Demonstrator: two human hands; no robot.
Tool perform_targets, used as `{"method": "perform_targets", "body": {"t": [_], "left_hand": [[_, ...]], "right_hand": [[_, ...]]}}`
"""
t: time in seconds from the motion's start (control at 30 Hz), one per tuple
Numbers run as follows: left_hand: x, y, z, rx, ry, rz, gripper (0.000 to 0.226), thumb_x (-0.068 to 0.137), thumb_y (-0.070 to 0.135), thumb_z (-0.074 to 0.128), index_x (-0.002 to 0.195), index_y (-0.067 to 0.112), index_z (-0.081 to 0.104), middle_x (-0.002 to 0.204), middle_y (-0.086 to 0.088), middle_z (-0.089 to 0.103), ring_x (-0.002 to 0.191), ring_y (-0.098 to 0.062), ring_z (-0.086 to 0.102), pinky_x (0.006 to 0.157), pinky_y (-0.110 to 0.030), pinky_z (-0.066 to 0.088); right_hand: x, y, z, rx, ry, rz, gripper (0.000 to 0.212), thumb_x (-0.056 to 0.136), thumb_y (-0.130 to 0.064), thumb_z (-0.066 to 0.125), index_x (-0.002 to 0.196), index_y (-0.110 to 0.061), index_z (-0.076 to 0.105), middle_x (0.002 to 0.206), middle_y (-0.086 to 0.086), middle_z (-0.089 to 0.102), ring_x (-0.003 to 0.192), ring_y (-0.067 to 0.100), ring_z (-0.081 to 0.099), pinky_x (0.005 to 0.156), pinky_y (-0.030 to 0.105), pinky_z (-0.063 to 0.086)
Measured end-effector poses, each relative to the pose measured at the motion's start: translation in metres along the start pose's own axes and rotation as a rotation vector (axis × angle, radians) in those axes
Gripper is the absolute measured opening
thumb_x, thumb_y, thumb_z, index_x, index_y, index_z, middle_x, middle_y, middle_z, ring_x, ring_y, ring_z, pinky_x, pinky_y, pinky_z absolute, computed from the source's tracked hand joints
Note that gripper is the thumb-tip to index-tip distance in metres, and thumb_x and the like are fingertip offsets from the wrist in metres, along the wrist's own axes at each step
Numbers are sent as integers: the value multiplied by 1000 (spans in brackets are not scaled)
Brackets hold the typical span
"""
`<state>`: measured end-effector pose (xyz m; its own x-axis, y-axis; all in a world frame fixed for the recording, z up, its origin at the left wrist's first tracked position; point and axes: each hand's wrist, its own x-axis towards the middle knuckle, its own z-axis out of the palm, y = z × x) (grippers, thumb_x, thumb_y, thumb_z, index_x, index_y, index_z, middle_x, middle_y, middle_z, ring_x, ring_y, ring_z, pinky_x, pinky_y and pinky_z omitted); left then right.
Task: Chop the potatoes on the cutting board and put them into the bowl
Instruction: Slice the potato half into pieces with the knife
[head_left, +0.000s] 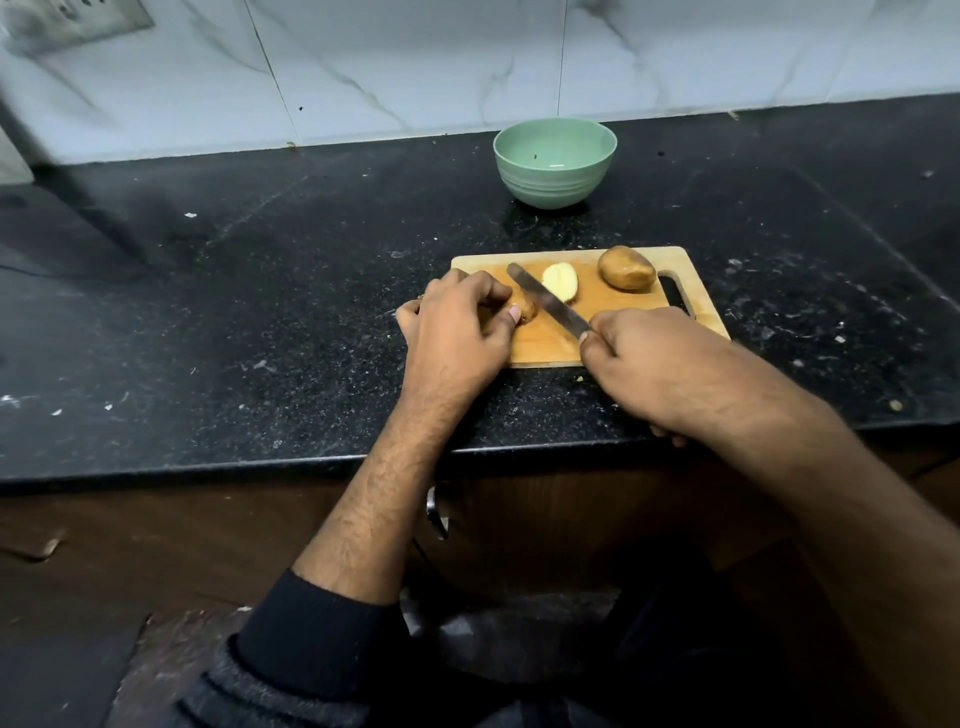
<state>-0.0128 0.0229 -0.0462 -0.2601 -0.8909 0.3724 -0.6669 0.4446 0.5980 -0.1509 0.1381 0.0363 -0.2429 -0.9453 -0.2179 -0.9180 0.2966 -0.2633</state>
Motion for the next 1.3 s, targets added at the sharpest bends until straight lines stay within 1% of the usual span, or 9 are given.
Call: {"method": "perform_targets", "body": {"t": [0.2,0.33,0.53,0.6,0.7,0.8,1.0,1.17,1.3], "left_hand": [[0,3,1,139,44,52,8,92,36,67,96,30,66,101,11,63,105,-11,54,101,-41,25],[-1,4,3,242,58,101,8,95,36,62,101,30,63,97,13,55,104,-14,53,98,-41,25],[-1,5,4,271,56,138,12,95,32,62,106,28,64,105,9,59,108,-16,53,98,-42,25],[0,3,5,221,50,124,8,94,31,63,102,28,65,103,11,60,107,-14,53,97,-40,24],[1,2,3,168,43,88,8,92,33,66,99,30,65,102,12,62,107,-12,54,97,-40,25],[2,1,3,145,43,58,9,91,36,69,97,31,65,101,15,62,105,-9,53,95,-36,24],[2,1,3,105,51,5,14,89,40,71,90,29,65,96,16,62,101,-9,53,95,-38,26],[0,2,1,70,41,-28,14,87,39,74,92,28,68,96,16,61,100,-7,50,89,-35,22],[0,3,1,70,21,-40,9,88,35,73,92,29,68,96,17,59,103,-8,52,86,-35,22]], "right_hand": [[9,-3,3,-29,-37,-10,18,108,-39,33,103,-30,48,77,1,53,57,13,48,48,28,37],[10,-5,0,-68,-45,-16,19,108,-40,33,104,-31,49,78,1,51,61,13,48,49,28,34],[26,-10,7,-146,-29,2,25,107,-30,38,118,-22,59,78,2,48,82,24,54,65,32,39],[35,-14,12,-110,-52,10,27,106,-28,39,123,-21,59,81,3,51,77,24,57,67,34,45],[37,-15,10,-59,-142,37,28,108,-28,37,129,-21,56,83,8,61,60,22,61,51,33,51],[18,-1,5,22,-227,64,24,109,-35,34,123,-23,49,80,12,64,43,19,57,37,23,46],[-13,18,1,35,-229,98,24,108,-44,32,111,-27,49,75,8,59,26,8,48,35,20,42],[-23,14,-15,-8,-110,32,28,108,-43,33,109,-26,55,71,5,61,43,12,56,38,25,43],[-7,0,-3,-21,-34,-25,27,109,-41,33,112,-27,56,79,0,55,59,12,51,48,28,36]]}}
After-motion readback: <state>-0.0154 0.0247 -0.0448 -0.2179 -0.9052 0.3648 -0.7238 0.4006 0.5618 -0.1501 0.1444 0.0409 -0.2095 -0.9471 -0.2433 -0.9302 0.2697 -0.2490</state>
